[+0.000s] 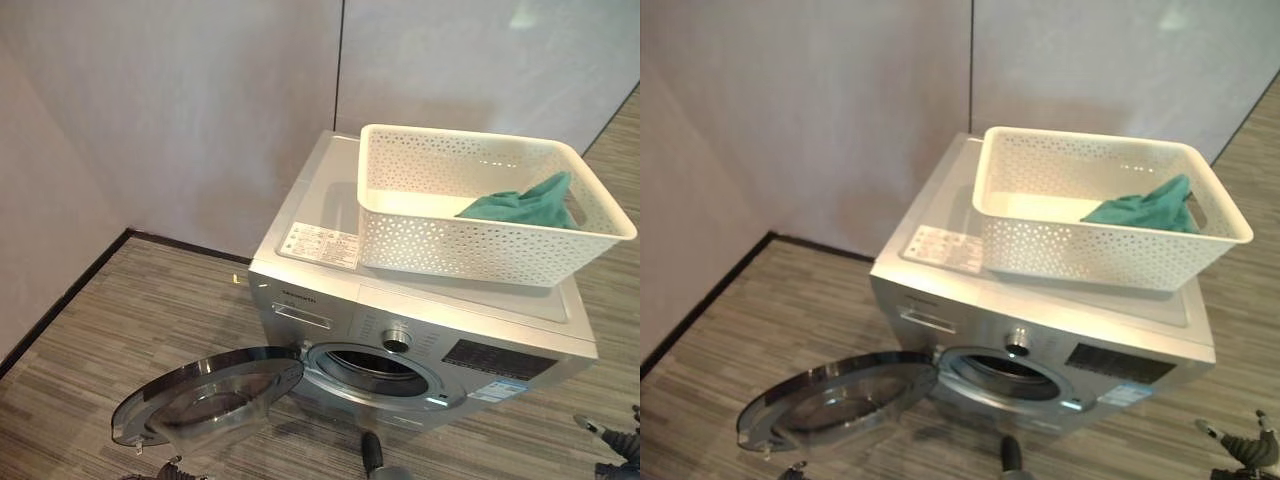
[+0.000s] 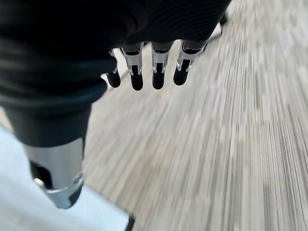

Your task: Grab the laundry basket,head to the washer,open it,put in the laundry and shut it.

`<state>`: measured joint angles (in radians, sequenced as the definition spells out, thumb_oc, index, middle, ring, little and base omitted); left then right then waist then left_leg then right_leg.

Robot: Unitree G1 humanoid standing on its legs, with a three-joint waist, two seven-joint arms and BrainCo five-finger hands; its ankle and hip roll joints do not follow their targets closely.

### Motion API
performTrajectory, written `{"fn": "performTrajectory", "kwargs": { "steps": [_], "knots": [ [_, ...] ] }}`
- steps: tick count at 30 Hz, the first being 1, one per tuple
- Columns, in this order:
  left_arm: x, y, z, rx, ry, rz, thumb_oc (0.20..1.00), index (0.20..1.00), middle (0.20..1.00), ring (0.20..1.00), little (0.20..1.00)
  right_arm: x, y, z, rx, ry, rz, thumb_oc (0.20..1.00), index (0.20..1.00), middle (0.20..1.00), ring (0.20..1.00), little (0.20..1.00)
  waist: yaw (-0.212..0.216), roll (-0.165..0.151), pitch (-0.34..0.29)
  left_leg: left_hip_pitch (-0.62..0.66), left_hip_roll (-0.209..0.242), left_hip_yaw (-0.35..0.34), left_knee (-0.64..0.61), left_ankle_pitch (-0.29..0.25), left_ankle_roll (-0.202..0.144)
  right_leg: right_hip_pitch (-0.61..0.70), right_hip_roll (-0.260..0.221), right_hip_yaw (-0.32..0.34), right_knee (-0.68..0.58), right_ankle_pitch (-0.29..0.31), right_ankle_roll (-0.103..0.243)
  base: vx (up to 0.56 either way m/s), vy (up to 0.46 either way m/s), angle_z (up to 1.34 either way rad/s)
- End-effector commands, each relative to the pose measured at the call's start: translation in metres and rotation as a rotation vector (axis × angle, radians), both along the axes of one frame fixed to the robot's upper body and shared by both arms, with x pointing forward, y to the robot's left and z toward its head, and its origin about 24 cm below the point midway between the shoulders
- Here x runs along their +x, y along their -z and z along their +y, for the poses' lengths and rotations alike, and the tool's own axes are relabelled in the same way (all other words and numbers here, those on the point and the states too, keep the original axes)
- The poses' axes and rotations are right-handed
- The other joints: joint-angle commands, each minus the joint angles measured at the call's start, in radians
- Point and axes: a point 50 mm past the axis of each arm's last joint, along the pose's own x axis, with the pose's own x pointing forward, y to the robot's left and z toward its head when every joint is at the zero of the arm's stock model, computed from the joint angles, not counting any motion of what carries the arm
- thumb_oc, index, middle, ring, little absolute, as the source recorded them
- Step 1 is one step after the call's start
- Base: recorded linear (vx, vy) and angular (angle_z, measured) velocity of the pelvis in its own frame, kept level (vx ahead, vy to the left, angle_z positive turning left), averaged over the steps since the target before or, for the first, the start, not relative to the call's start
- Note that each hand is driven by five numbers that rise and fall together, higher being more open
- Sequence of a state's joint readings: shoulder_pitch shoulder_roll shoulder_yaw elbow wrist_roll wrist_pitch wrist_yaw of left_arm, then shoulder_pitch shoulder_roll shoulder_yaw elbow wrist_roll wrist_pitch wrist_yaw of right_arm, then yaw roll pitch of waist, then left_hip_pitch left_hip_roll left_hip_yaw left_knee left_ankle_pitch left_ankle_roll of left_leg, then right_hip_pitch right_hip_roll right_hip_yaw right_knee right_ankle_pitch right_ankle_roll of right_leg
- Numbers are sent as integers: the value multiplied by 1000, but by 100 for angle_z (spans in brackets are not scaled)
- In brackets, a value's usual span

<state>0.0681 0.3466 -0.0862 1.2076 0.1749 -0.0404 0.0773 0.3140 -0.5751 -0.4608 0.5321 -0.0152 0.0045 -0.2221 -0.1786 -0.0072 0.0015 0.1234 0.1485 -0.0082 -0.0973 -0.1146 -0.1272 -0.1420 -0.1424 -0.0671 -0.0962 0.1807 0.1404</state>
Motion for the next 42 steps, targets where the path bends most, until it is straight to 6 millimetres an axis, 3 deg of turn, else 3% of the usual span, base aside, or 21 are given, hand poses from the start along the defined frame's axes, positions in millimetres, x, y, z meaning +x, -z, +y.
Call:
{"fn": "performTrajectory", "kwargs": {
  "steps": [1,3,4,5,6,7,9,11,12,15,19,21,24,25,26,29,31,33,34,37,42],
  "knots": [
    [12,-10,24,63,10,3,1000,1000,1000,1000,1000,24,-47,-15,-155,13,-212,1000,1000,1000,1000,1000,16,-45,11,16,33,27,74,-89,24,-44,-101,16,88,-59,90,32,18,-26],
    [15,-9,20,57,25,0,1000,1000,1000,1000,1000,41,-80,-17,-256,-23,-339,1000,1000,1000,1000,1000,17,-47,7,26,34,34,70,-92,25,-45,-96,23,87,-58,91,40,26,-24],
    [17,-8,17,59,48,-2,1000,1000,1000,1000,1000,54,-123,-16,-397,-60,-473,1000,1000,1000,1000,1000,21,-49,3,32,36,37,64,-92,26,-43,-93,26,84,-59,92,34,23,-21],
    [18,-8,16,58,49,-4,1000,1000,1000,1000,1000,53,-124,-16,-401,-58,-474,1000,1000,1000,1000,1000,22,-47,4,33,36,38,63,-93,27,-43,-92,26,83,-59,92,38,16,-13],
    [21,-8,15,65,69,-4,1000,1000,1000,1000,1000,63,-165,-11,-540,-101,-593,1000,1000,1000,1000,1000,28,-52,-1,35,38,37,62,-93,26,-40,-90,24,81,-61,92,20,4,-4],
    [21,-8,14,63,71,-5,1000,1000,1000,1000,1000,62,-166,-10,-543,-100,-593,1000,1000,1000,1000,1000,29,-50,0,35,38,37,62,-93,26,-40,-90,23,81,-61,92,0,0,0],
    [25,-8,11,67,98,-10,1000,1000,1000,1000,1000,70,-210,-1,-698,-150,-698,1000,1000,1000,1000,1000,38,-55,-6,35,39,32,62,-95,26,-36,-89,21,78,-63,92,0,0,0],
    [27,-7,8,67,121,-8,1000,1000,1000,1000,1000,77,-242,9,-775,-203,-808,1000,1000,1000,1000,1000,46,-61,-10,34,40,29,65,-97,25,-31,-89,18,77,-63,92,13,-2,2],
    [27,-6,5,62,145,5,1000,1000,1000,1000,1000,86,-273,25,-817,-284,-935,1000,1000,1000,1000,1000,59,-74,-16,33,42,27,68,-97,24,-27,-88,15,75,-62,91,23,-9,3],
    [29,-4,1,53,164,13,1000,1000,1000,1000,1000,100,-304,49,-854,-409,-1041,1000,1000,1000,1000,1000,75,-88,-18,31,43,23,71,-98,20,-21,-86,10,72,-63,90,0,0,0],
    [29,-4,-1,49,198,29,1000,1000,1000,1000,1000,124,-336,81,-926,-602,-1015,1000,1000,1000,1000,1000,99,-108,-19,25,47,18,78,-95,16,-15,-88,3,68,-61,88,1,-12,8],
    [29,-4,1,53,210,39,1000,1000,1000,1000,1000,136,-346,87,-914,-659,-981,1000,1000,1000,1000,1000,117,-121,-19,21,48,14,79,-92,15,-12,-89,-3,66,-60,86,-9,-9,16],
    [26,-5,6,50,174,43,1000,1000,1000,1000,1000,169,-353,88,-818,-746,-844,1000,1000,1000,1000,1000,132,-135,-17,16,47,9,81,-85,11,-6,-92,-9,63,-56,83,0,0,0],
    [25,-5,5,47,171,42,1000,1000,1000,1000,1000,171,-354,89,-819,-750,-846,1000,1000,1000,1000,1000,128,-133,-17,16,47,9,81,-85,11,-6,-92,-9,63,-56,83,-25,1,4],
    [25,-6,9,44,146,38,1000,1000,1000,1000,1000,187,-352,81,-746,-766,-732,1000,1000,1000,1000,1000,139,-145,-15,11,49,5,81,-80,7,-3,-95,-16,61,-55,82,-21,0,6],
    [22,-6,11,34,129,43,1000,1000,1000,1000,1000,206,-353,67,-727,-740,-530,1000,1000,1000,1000,1000,147,-156,-12,0,52,-7,82,-70,1,4,-97,-27,58,-54,79,-14,0,14],
    [19,-6,12,21,111,51,1000,1000,1000,1000,1000,214,-349,52,-767,-694,-313,1000,1000,1000,1000,1000,154,-163,-9,-11,54,-20,81,-61,-3,8,-101,-41,57,-56,77,3,3,15],
    [19,-5,10,14,106,51,1000,1000,1000,1000,1000,216,-352,54,-773,-699,-313,1000,1000,1000,1000,1000,148,-156,-10,-12,54,-21,81,-61,-3,8,-101,-42,57,-56,77,5,0,19],
    [14,-5,12,12,98,63,1000,1000,1000,1000,1000,220,-348,46,-792,-672,-209,1000,1000,1000,1000,1000,156,-160,-10,-18,57,-28,77,-56,-6,12,-104,-52,55,-56,77,12,-6,22],
    [11,-3,9,0,93,73,1000,1000,1000,1000,1000,223,-345,41,-768,-651,-173,1000,1000,1000,1000,1000,159,-154,-11,-23,56,-36,75,-50,-7,17,-105,-59,52,-57,75,19,-5,15],
    [7,-3,10,-17,64,73,1000,1000,1000,1000,1000,224,-325,20,-664,-606,-27,1000,1000,1000,1000,1000,173,-153,-9,-44,64,-58,67,-30,-18,24,-103,-85,45,-64,73,22,-20,12]
  ]
}}
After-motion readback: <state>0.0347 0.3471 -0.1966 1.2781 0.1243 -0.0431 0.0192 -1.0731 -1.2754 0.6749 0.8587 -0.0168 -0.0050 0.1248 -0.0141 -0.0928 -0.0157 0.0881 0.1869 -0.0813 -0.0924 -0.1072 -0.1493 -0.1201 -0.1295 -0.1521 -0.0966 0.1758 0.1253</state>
